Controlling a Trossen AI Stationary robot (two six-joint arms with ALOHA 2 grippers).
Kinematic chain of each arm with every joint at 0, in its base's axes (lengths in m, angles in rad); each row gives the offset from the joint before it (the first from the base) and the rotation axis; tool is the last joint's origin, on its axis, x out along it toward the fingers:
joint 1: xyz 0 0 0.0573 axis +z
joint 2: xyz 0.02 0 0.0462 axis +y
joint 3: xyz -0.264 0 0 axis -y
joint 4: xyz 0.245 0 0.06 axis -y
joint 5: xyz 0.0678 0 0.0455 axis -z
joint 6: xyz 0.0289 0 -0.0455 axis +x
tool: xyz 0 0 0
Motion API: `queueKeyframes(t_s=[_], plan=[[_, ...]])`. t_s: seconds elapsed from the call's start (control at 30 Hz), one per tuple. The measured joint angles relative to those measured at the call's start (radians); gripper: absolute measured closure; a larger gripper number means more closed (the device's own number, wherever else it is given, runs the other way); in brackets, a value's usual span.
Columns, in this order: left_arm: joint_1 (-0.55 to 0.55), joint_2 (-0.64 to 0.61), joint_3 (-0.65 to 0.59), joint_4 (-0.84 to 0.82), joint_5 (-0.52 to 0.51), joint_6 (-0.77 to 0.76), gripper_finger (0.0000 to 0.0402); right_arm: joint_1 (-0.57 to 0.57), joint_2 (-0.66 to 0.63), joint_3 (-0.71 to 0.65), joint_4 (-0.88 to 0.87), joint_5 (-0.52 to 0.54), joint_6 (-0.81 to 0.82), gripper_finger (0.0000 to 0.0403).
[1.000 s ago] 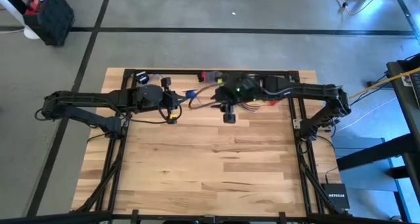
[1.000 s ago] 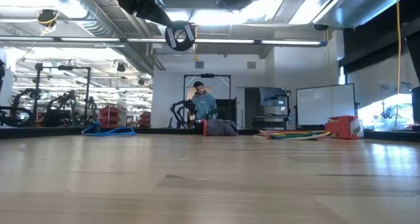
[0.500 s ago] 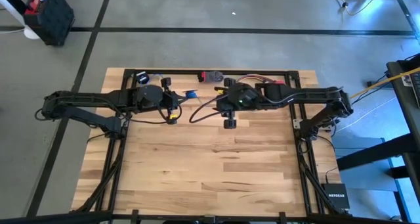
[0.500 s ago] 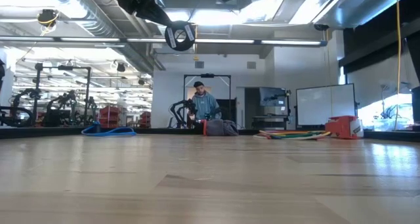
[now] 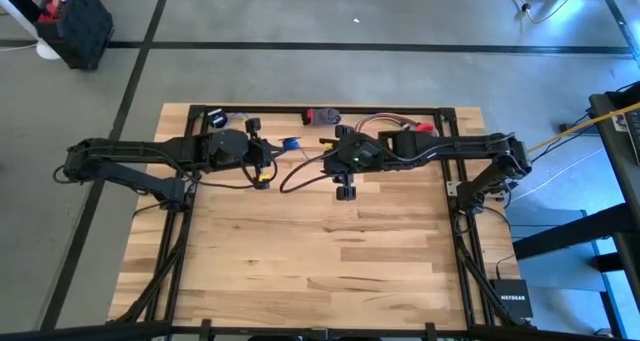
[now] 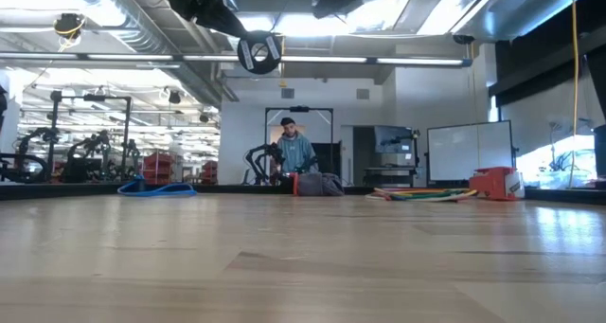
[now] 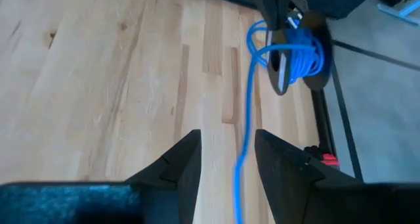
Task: Coil cords
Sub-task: Coil the blue wire on the black spool
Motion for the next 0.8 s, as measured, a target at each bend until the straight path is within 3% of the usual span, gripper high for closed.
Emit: queueKeyframes(t_s=[0.2,0.47,0.63,0.8], plan=[[0.000,0.000,0.000,-0.005,0.000,0.000,0.0400,0.001,-0.003,0.000,0.005,0.032,-0.009,0.0280],[0.000,0.000,0.000,-0.011,0.000,-0.001,0.0400,0.000,-0.007,0.000,-0.021,0.035,-0.041,0.0389],[0.000,-0.001,0.000,-0.007,0.000,-0.001,0.0400,0.000,-0.007,-0.001,-0.093,0.047,-0.049,0.0388],[-0.001,-0.005,0.000,0.014,0.058,-0.012,0.0400,-0.012,-0.012,-0.095,-0.107,0.228,-0.061,0.0395]])
